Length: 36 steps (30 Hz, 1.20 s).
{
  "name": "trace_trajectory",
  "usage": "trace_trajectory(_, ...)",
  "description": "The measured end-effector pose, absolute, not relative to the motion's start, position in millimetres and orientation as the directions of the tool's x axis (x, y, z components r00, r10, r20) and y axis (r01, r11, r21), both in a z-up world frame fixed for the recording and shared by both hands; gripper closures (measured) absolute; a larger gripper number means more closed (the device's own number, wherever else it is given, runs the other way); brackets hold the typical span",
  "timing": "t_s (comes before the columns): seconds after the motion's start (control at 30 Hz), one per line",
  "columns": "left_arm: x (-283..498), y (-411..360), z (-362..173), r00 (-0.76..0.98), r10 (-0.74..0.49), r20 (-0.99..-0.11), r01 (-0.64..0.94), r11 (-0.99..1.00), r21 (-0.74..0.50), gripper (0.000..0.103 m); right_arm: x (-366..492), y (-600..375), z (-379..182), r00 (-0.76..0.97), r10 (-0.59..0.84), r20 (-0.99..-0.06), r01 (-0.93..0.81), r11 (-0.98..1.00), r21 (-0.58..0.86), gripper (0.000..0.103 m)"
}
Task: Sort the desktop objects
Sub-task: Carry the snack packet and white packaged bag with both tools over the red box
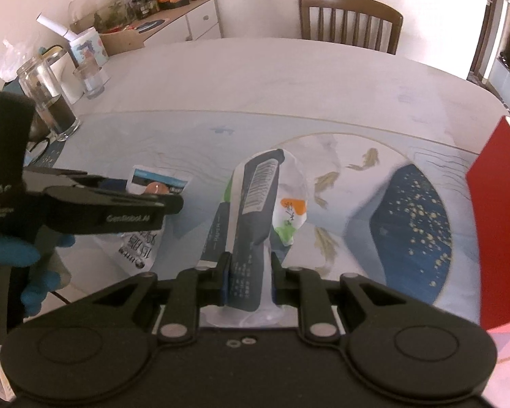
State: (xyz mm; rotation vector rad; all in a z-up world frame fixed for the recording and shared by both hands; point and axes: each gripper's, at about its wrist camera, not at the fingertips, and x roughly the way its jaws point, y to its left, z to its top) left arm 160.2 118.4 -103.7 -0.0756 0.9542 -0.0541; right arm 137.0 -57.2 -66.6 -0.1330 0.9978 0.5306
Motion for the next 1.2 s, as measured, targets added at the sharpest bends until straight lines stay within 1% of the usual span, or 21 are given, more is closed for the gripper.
trace_trajectory(0.37, 141, 89, -86, 0.576, -0.125, -0.808, 0.053, 0.992, -0.115, 0.049, 127, -92, -56, 0.458, 0.351, -0.816, -0.445, 0.886, 0.132, 0.084)
trace_trajectory(0.63, 130, 58, -63, 0.581, -0.195, -0.79, 0.114, 0.981, -0.158, 0.049, 117, -121, -45, 0.477, 0.342, -0.81, -0.419, 0.898, 0.132, 0.084)
trace_trajectory(0.93, 120, 27, -30, 0.615, -0.259, -0.745, 0.174, 0.966, -0.192, 0.049, 104, -160, -29, 0.509, 0.326, -0.797, -0.384, 0.914, 0.129, 0.084)
trace_trajectory(1.2, 118, 1, -6, 0.634, -0.301, -0.712, 0.22, 0.953, -0.206, 0.049, 98, -195, -6, 0.561, 0.32, -0.763, -0.359, 0.925, 0.124, 0.084)
